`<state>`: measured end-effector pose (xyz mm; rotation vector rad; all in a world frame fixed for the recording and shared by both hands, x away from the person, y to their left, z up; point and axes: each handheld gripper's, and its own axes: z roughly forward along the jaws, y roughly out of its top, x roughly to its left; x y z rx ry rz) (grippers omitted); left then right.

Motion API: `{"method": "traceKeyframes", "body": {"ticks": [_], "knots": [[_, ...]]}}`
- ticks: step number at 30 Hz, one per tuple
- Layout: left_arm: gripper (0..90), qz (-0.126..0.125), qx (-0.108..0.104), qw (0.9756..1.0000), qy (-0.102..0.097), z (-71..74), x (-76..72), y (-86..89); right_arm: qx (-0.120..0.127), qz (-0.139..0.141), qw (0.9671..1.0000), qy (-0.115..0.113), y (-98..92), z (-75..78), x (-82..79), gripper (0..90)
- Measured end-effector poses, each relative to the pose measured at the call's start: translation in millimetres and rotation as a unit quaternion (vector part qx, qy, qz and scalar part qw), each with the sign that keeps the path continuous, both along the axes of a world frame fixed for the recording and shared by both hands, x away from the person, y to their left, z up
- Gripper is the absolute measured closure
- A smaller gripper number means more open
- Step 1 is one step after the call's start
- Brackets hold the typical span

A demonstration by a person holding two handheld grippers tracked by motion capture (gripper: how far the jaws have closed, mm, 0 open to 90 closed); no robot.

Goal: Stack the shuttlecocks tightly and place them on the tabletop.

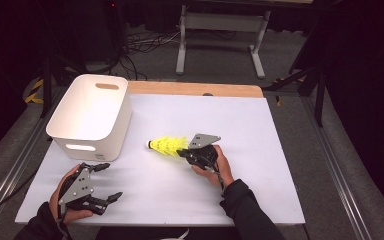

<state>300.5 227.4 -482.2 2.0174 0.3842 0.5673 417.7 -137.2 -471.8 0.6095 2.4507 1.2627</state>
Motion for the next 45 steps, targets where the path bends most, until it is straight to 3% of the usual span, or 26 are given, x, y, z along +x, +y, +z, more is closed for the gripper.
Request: {"method": "traceKeyframes", "body": {"ticks": [20,27,38,45], "knots": [[7.8,-0.003,0.0,1.0,0.003,-1.0,0.7,-0.9,0.002,0.002,0.9997,0.026,5.6,-5.9,3.9,86.1],[7.9,-0.002,-0.002,1.0,0.001,-0.3,-0.2,-0.1,-0.001,0.002,0.9996,0.028,6.0,-7.3,4.7,81.2],[7.8,-0.003,-0.003,1.0,0.001,0.1,-0.7,0.7,-0.006,-0.011,0.9996,0.025,6.0,-7.4,4.5,57.3],[7.9,-0.003,-0.003,1.0,-0.001,1.0,-1.0,1.4,-0.01,-0.016,0.9998,0.011,1.6,2.8,-3.7,42.5]]}}
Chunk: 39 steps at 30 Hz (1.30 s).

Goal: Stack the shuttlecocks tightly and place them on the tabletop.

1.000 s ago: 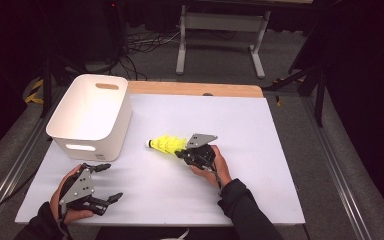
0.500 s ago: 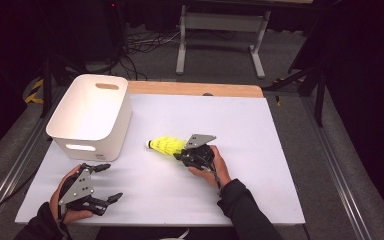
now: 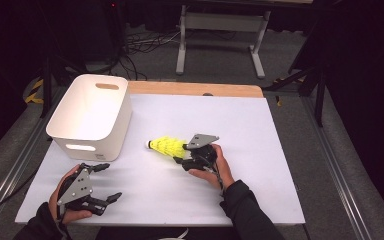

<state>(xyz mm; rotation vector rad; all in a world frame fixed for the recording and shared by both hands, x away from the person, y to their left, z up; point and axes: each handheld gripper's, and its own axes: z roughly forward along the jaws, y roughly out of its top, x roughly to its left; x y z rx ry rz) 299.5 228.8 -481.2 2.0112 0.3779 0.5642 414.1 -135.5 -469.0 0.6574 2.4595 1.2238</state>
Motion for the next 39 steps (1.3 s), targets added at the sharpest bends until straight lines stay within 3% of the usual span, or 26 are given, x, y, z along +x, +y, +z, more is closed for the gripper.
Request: {"method": "traceKeyframes", "body": {"ticks": [5,6,12,17,21,25,32,39], "knots": [[7.8,0.001,0.0,1.0,0.001,-0.3,0.1,-0.1,-0.004,0.0,0.9998,-0.019,-1.5,7.6,-7.1,39.3],[7.9,0.001,-0.001,1.0,0.0,-0.2,0.2,0.0,-0.009,-0.001,0.9995,-0.032,-3.0,12.4,-12.2,36.3],[7.9,0.001,-0.001,1.0,0.0,-0.3,0.2,0.2,-0.007,-0.003,0.9989,-0.047,-9.4,23.2,-22.0,30.9],[7.8,0.002,-0.001,1.0,0.001,-0.4,0.3,0.7,-0.009,-0.009,0.9966,-0.082,-14.6,37.4,-33.3,27.4],[7.7,0.002,-0.001,1.0,0.002,-0.5,0.1,1.6,0.0,-0.017,0.9953,-0.096,-19.4,45.9,-39.9,25.0],[7.7,0.005,-0.002,1.0,0.004,-1.1,0.9,1.7,-0.009,-0.021,0.9933,-0.113,-23.1,51.9,-48.4,23.5],[7.6,0.009,-0.002,0.9999,0.005,-2.1,1.6,2.1,-0.012,-0.022,0.9903,-0.137,-29.8,57.6,-60.9,20.4],[7.6,0.01,-0.003,0.9999,0.003,-1.6,1.8,3.9,-0.033,-0.028,0.9867,-0.156,-36.2,54.6,-70.6,17.6]]}}
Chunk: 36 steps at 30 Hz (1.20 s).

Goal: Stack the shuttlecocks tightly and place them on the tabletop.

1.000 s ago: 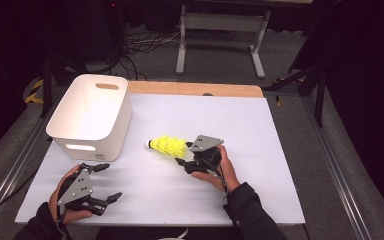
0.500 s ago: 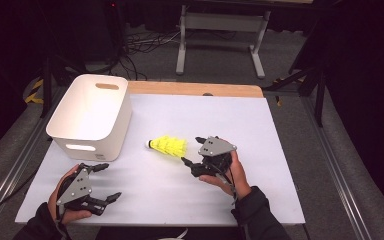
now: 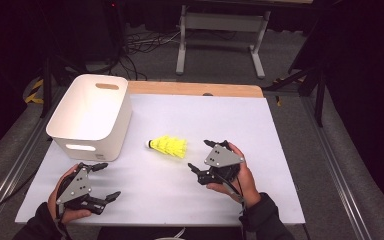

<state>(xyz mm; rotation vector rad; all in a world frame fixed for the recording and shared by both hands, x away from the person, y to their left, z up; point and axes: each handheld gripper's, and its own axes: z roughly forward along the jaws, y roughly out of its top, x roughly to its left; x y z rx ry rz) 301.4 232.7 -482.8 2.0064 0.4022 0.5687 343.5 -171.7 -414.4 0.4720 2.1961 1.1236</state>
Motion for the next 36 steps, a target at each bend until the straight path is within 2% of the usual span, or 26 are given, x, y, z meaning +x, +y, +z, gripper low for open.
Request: {"method": "traceKeyframes", "body": {"ticks": [7,11,13,18,20,23,27,31,36], "knots": [[7.6,0.0,-0.003,1.0,-0.001,0.6,1.7,0.5,0.0,-0.005,1.0,-0.004,-9.0,-5.6,-4.2,14.7],[7.5,0.0,-0.002,1.0,-0.002,0.5,-0.2,-0.2,0.002,-0.024,0.9997,-0.009,-19.0,-13.4,-6.7,14.8],[7.5,0.004,-0.003,1.0,-0.002,0.4,-1.4,0.1,0.008,-0.024,0.9997,-0.004,-23.9,-15.4,-7.5,14.8],[7.5,0.009,-0.003,0.9999,-0.006,0.8,-3.9,1.0,0.013,-0.027,0.9994,-0.016,-34.6,-20.2,-12.9,14.2],[7.4,0.009,-0.005,0.9999,-0.006,0.5,-4.7,1.3,0.025,-0.02,0.9994,-0.013,-39.4,-23.8,-14.8,13.7],[7.2,0.012,-0.006,0.9999,-0.004,0.1,-4.9,2.7,0.02,-0.028,0.9994,-0.011,-43.8,-29.7,-16.1,13.4],[7.0,0.014,-0.005,0.9999,-0.004,-0.2,-5.2,3.3,0.025,-0.031,0.9992,-0.004,-48.4,-35.2,-17.0,12.9],[6.9,0.015,-0.006,0.9999,-0.005,-0.2,-4.9,4.1,0.046,-0.035,0.9983,0.002,-54.2,-43.0,-19.7,9.9],[6.8,0.018,-0.014,0.9997,0.0,-0.1,-1.8,7.5,0.037,-0.032,0.9987,0.012,-56.8,-50.7,-21.1,7.1]]}}
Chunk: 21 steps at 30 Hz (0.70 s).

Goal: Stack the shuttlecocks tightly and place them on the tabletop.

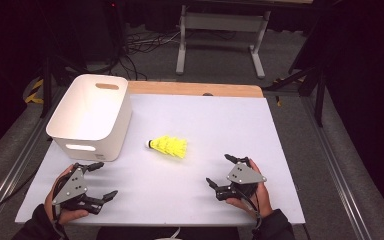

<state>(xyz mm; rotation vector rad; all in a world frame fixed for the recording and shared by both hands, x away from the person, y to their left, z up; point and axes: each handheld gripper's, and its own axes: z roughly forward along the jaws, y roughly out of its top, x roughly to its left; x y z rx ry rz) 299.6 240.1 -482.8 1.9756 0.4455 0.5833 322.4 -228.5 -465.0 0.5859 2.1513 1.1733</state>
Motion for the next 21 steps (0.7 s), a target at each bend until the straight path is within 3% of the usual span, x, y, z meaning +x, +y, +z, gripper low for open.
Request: {"method": "traceKeyframes", "body": {"ticks": [4,6,21], "knots": [[6.7,-0.001,0.0,1.0,0.001,-0.2,-0.3,0.0,-0.006,0.007,0.9999,-0.008,-2.3,-2.1,-1.6,6.6],[6.6,-0.001,0.0,1.0,0.001,-0.1,-0.4,0.4,0.003,0.006,1.0,-0.002,-3.5,-2.6,0.3,6.3],[6.6,-0.008,0.009,0.9999,-0.004,0.3,0.5,-0.8,-0.004,0.0,0.9999,0.014,0.0,-7.0,4.1,6.4]]}}
